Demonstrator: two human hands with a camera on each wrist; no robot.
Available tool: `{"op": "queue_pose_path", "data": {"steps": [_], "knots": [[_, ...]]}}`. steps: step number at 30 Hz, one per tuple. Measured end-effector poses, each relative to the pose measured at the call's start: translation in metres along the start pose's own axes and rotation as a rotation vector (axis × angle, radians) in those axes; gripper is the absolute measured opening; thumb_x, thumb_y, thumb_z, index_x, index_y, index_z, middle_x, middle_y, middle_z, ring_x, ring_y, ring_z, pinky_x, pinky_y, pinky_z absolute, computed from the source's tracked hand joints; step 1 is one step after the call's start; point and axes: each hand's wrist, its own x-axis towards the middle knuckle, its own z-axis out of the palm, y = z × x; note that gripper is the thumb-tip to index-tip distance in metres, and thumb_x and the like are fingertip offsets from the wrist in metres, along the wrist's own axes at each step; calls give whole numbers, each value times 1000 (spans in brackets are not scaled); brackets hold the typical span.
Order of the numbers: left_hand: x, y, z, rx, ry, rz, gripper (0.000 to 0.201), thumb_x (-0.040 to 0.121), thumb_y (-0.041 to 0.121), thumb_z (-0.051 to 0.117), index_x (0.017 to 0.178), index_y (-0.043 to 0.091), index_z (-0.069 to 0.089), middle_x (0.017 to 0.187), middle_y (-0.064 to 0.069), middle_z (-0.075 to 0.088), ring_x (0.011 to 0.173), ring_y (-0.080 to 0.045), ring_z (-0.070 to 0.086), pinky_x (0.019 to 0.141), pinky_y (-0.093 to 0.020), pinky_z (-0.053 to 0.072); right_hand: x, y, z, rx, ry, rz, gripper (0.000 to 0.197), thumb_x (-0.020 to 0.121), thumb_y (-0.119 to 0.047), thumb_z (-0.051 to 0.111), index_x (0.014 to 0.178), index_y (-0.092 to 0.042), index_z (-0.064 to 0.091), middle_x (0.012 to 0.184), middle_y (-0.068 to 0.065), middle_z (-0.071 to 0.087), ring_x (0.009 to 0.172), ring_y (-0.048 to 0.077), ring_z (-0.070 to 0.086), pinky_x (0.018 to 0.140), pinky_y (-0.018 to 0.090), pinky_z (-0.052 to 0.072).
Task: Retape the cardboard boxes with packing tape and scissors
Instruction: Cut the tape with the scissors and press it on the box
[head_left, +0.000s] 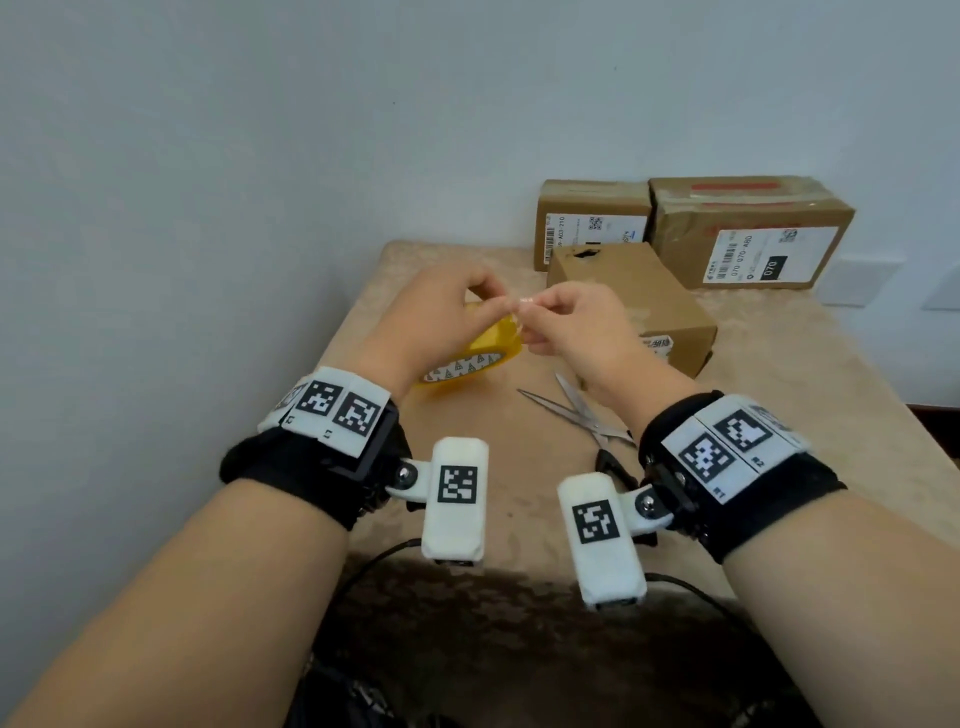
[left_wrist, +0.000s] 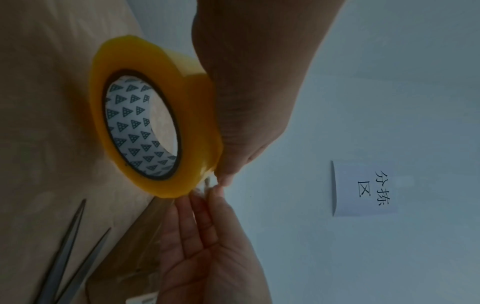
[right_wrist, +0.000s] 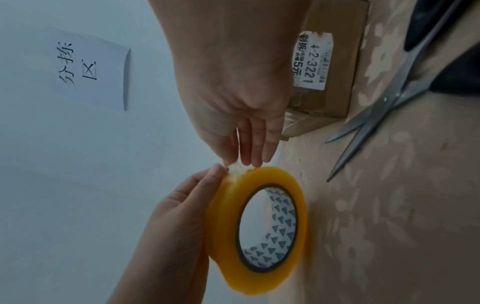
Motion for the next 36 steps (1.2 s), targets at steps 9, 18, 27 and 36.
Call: {"op": "queue_pose_path", "data": {"steps": [9,18,27,36], "knots": [[0,-2,-1,28,-80,-87,36,93,36,56,125,20,56,123,2,56,106,-8,47,85,-20,33,4,-18,-8,-157,211,-194,11,87,-19,69,80,-10,69,75,2,66,73,12,60,75,28,52],[-2,-7,5,-169,9,-23,6,93,26,57,98,25,61,97,10,56,68,10,45,67,-13,35,8,-14,-13,-79,185,-124,30,91,-8,63,111,-17,43,77,8,67,65,13,67,71,27,59],[3,-10,5,-257,-8,-88,8,89,24,64,97,23,63,98,10,58,59,16,47,58,-7,33,12,-9,-21,-166,56,-293,17,92,-1,59,94,-16,68,72,-3,60,62,5,57,64,24,54],[-1,-9,3,-234,-28,-53,12,88,22,65,100,21,63,93,12,57,56,19,46,57,-9,33,13,-13,-26,-302,53,-232,21,91,-13,64,111,-11,70,85,2,67,65,6,59,71,19,54]]}}
